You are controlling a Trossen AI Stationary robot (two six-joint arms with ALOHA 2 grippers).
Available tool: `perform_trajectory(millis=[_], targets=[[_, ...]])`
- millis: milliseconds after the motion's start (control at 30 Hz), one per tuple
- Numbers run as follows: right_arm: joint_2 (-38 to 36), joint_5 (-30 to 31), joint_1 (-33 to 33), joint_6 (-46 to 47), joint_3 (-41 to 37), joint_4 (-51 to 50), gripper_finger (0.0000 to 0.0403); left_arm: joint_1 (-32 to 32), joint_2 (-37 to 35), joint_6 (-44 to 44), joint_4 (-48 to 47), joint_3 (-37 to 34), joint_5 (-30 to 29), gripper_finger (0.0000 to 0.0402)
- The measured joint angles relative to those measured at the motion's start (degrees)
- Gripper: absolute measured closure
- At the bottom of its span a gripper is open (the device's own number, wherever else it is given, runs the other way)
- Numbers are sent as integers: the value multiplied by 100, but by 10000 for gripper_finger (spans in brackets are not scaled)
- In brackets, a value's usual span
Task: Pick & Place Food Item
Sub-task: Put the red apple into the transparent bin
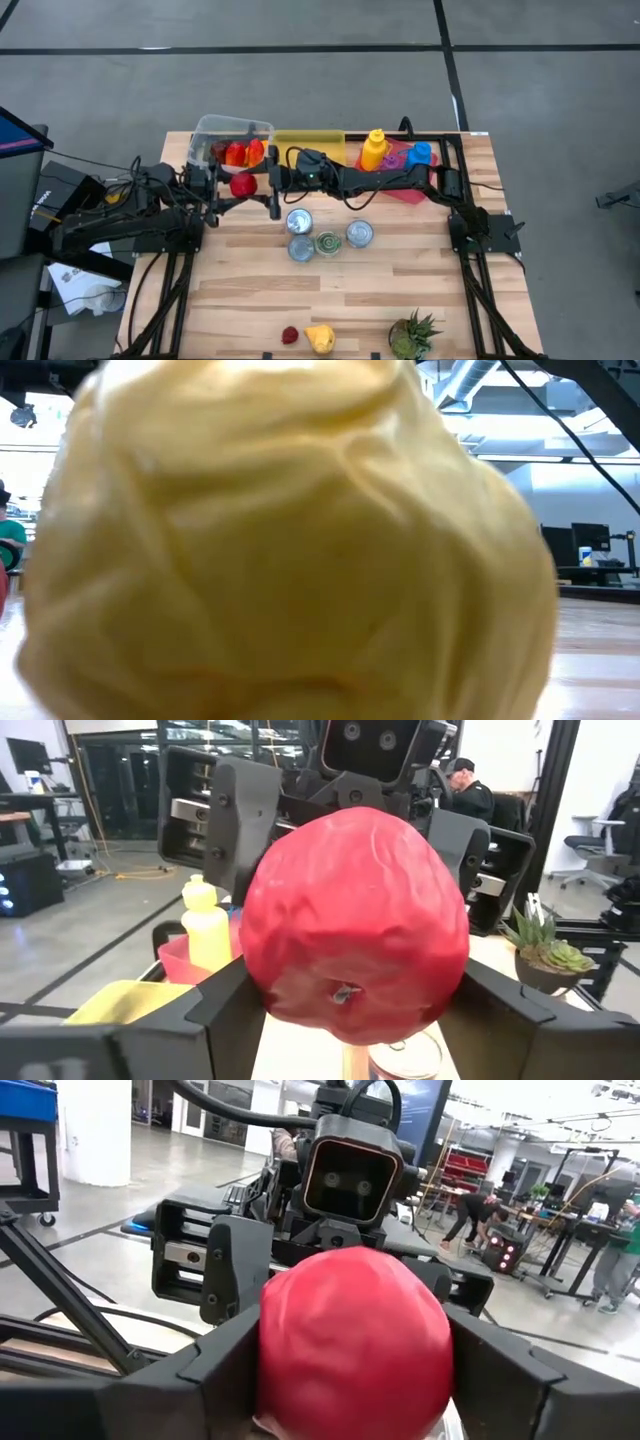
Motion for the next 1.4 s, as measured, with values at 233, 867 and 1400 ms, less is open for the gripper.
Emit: perform_trajectory(millis=[233,867,1400], targets=[[28,52,29,0,11,-6,88,4,28,101,39,-11,6,177],[-574,-300,496,-297,1,-446,38,9,244,149,-172,-11,-1001,179],[-343,670,1597,-401,-13,-1329,40,520,1386,255,167,-251,-3284,180]])
